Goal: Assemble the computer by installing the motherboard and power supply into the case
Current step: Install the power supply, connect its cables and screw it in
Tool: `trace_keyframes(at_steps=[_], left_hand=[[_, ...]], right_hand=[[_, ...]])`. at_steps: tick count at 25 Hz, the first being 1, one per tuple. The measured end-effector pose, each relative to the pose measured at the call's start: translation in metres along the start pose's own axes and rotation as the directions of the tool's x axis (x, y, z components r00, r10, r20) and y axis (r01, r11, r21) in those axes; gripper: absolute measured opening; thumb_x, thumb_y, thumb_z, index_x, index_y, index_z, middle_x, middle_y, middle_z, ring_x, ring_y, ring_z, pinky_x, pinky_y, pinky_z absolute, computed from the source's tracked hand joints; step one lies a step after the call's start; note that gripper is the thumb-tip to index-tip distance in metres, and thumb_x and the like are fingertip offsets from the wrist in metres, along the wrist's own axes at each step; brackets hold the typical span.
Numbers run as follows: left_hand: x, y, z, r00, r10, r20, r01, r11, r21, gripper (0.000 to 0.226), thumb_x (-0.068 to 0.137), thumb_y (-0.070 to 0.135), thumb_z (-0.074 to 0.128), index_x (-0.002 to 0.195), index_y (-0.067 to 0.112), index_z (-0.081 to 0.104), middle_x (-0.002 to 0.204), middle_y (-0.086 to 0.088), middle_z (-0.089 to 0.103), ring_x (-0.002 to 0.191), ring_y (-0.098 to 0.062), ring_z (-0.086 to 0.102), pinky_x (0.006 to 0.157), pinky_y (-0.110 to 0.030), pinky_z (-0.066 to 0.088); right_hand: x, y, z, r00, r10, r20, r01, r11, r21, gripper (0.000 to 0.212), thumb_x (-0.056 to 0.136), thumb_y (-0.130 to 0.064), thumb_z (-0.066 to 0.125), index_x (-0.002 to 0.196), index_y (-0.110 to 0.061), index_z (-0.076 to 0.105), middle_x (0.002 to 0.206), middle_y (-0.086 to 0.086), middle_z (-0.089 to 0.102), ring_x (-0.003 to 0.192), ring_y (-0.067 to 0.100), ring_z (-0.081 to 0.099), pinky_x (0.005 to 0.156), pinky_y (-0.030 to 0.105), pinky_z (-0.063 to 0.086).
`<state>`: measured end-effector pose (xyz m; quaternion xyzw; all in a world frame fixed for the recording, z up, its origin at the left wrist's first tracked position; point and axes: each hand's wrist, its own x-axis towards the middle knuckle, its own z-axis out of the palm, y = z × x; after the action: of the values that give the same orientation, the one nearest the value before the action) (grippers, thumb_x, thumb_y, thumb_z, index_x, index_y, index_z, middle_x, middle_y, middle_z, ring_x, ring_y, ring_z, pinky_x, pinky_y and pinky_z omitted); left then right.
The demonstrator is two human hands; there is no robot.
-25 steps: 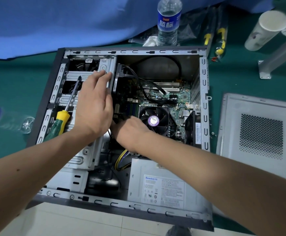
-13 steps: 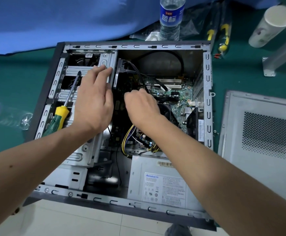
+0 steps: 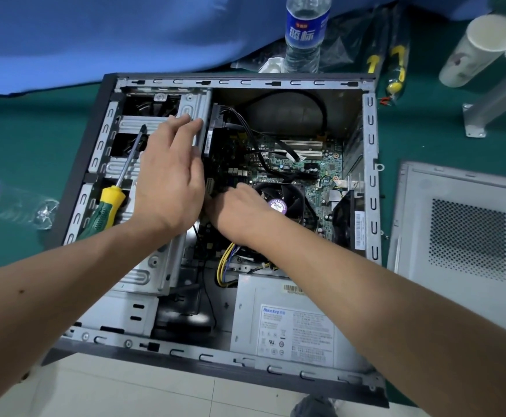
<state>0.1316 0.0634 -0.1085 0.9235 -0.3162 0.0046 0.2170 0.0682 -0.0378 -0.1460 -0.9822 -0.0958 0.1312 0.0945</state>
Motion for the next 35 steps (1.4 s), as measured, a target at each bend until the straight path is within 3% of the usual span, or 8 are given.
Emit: trace_keyframes(at_steps=[3, 6, 11, 15, 23, 29, 32, 35], left_hand=[[0.001, -0.002, -0.001, 1.000, -0.005, 0.002, 0.005, 1.000, -0.006, 0.053, 0.094, 0.018, 0.033, 0.144, 0.004, 0.045, 0.149, -0.014, 0.040, 0.139, -0.026, 0.034, 0.118, -0.038, 0.026], [0.001, -0.001, -0.001, 1.000, -0.007, 0.000, 0.007, 1.000, -0.017, 0.052, 0.095, 0.017, 0.033, 0.143, 0.003, 0.045, 0.148, -0.015, 0.041, 0.139, -0.027, 0.035, 0.117, -0.039, 0.027], [0.001, -0.002, -0.001, 1.000, -0.005, 0.005, 0.005, 1.000, -0.016, 0.052, 0.096, 0.018, 0.033, 0.144, 0.004, 0.044, 0.148, -0.014, 0.040, 0.139, -0.026, 0.034, 0.117, -0.038, 0.027], [0.002, -0.001, -0.001, 1.000, -0.003, 0.010, 0.003, 1.000, -0.022, 0.050, 0.097, 0.018, 0.033, 0.145, 0.006, 0.043, 0.149, -0.013, 0.039, 0.140, -0.025, 0.033, 0.117, -0.039, 0.027], [0.001, -0.002, -0.001, 1.000, -0.016, -0.001, 0.016, 1.000, -0.025, 0.046, 0.100, 0.014, 0.037, 0.145, 0.008, 0.043, 0.150, -0.011, 0.038, 0.140, -0.023, 0.032, 0.118, -0.036, 0.026], [0.001, -0.003, 0.000, 1.000, -0.014, -0.004, 0.014, 1.000, -0.018, 0.047, 0.099, 0.015, 0.036, 0.145, 0.008, 0.044, 0.149, -0.011, 0.039, 0.139, -0.024, 0.034, 0.116, -0.036, 0.028], [0.001, -0.003, 0.000, 1.000, -0.018, -0.002, 0.017, 1.000, -0.023, 0.047, 0.099, 0.015, 0.036, 0.145, 0.009, 0.044, 0.149, -0.011, 0.039, 0.139, -0.024, 0.033, 0.117, -0.037, 0.027], [-0.001, -0.003, 0.000, 1.000, -0.016, 0.001, 0.016, 0.999, -0.028, 0.047, 0.100, 0.017, 0.035, 0.145, 0.009, 0.043, 0.148, -0.010, 0.039, 0.138, -0.023, 0.034, 0.116, -0.036, 0.028]], right_hand=[[0.000, 0.001, -0.005, 0.990, 0.126, -0.067, -0.115, 0.982, 0.149, 0.029, 0.101, -0.007, 0.036, 0.124, -0.010, 0.052, 0.116, 0.010, 0.062, 0.100, 0.029, 0.053, 0.078, 0.034, 0.033], [0.001, 0.009, -0.010, 0.932, 0.292, -0.213, -0.250, 0.946, 0.205, 0.028, 0.094, 0.000, 0.043, 0.118, -0.009, 0.054, 0.118, 0.010, 0.061, 0.115, 0.030, 0.048, 0.092, 0.039, 0.038], [0.009, 0.031, -0.014, 0.936, 0.350, -0.030, -0.307, 0.856, 0.416, 0.007, 0.094, -0.004, 0.054, 0.095, -0.011, 0.057, 0.098, 0.015, 0.060, 0.105, 0.036, 0.058, 0.076, 0.033, 0.039], [0.030, 0.050, -0.023, 0.928, 0.367, 0.064, -0.345, 0.783, 0.518, 0.013, 0.096, -0.013, 0.057, 0.105, -0.006, 0.062, 0.110, 0.018, 0.064, 0.105, 0.035, 0.060, 0.074, 0.026, 0.037], [0.035, 0.043, -0.010, 0.892, 0.452, 0.024, -0.397, 0.756, 0.521, 0.019, 0.082, -0.004, 0.056, 0.070, -0.015, 0.045, 0.086, 0.008, 0.056, 0.094, 0.036, 0.063, 0.072, 0.030, 0.043], [0.049, 0.051, -0.004, 0.915, 0.378, 0.139, -0.384, 0.712, 0.588, 0.019, 0.094, -0.011, 0.052, 0.109, -0.007, 0.065, 0.103, 0.010, 0.066, 0.094, 0.028, 0.062, 0.075, 0.026, 0.046], [0.052, 0.053, -0.004, 0.915, 0.361, 0.180, -0.381, 0.626, 0.681, 0.018, 0.096, -0.009, 0.057, 0.109, -0.005, 0.068, 0.084, 0.005, 0.065, 0.072, 0.018, 0.060, 0.060, 0.021, 0.043], [0.050, 0.052, -0.001, 0.897, 0.424, 0.127, -0.407, 0.679, 0.611, 0.015, 0.090, -0.015, 0.065, 0.103, -0.009, 0.067, 0.090, 0.005, 0.065, 0.082, 0.022, 0.061, 0.067, 0.023, 0.039]])
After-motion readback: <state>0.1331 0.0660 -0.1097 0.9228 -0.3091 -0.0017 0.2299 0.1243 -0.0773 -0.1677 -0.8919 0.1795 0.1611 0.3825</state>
